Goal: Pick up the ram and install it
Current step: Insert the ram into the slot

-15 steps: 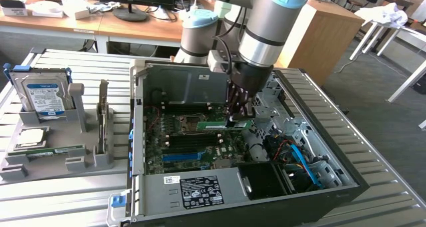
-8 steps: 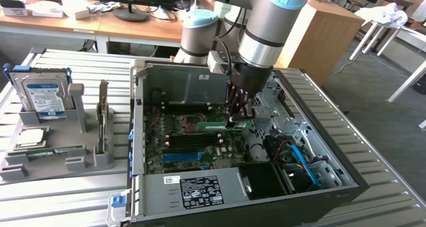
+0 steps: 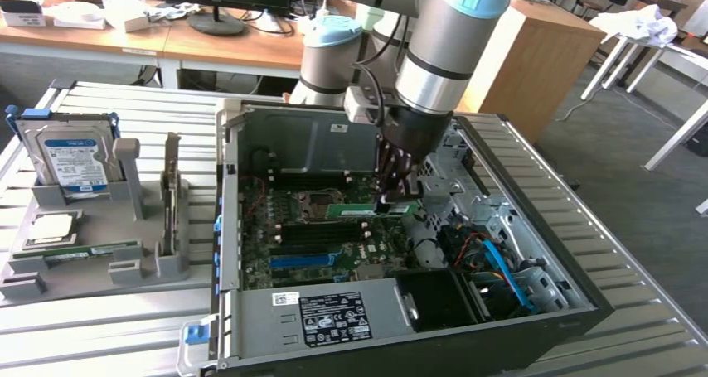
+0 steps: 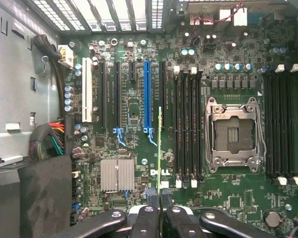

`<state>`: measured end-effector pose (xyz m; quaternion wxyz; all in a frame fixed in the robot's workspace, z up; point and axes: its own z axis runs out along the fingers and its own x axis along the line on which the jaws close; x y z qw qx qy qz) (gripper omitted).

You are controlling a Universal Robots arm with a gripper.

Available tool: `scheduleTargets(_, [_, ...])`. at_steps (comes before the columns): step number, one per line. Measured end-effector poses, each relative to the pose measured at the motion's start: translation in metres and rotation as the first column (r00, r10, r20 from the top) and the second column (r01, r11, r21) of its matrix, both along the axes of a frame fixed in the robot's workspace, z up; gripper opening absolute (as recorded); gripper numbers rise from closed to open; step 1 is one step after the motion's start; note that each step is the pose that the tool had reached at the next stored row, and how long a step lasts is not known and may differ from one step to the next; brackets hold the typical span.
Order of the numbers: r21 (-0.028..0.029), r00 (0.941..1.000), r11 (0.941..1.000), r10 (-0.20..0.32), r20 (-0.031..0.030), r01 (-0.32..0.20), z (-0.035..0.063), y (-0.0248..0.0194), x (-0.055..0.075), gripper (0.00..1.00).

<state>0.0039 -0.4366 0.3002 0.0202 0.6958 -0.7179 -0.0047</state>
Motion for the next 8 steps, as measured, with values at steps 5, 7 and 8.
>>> scheduleTargets(5, [0.0001, 1.0000, 1.0000, 0.000, 0.0000, 0.000, -0.0013, 0.0000, 0.0000, 0.13])
scheduleTargets(7, [0.0000, 1.0000, 1.0000, 0.000, 0.0000, 0.000, -0.0018, 0.0000, 0.0000, 0.13])
scheduleTargets(8, [0.0000, 1.0000, 1.0000, 0.000, 0.0000, 0.000, -0.0021, 0.0000, 0.0000, 0.13])
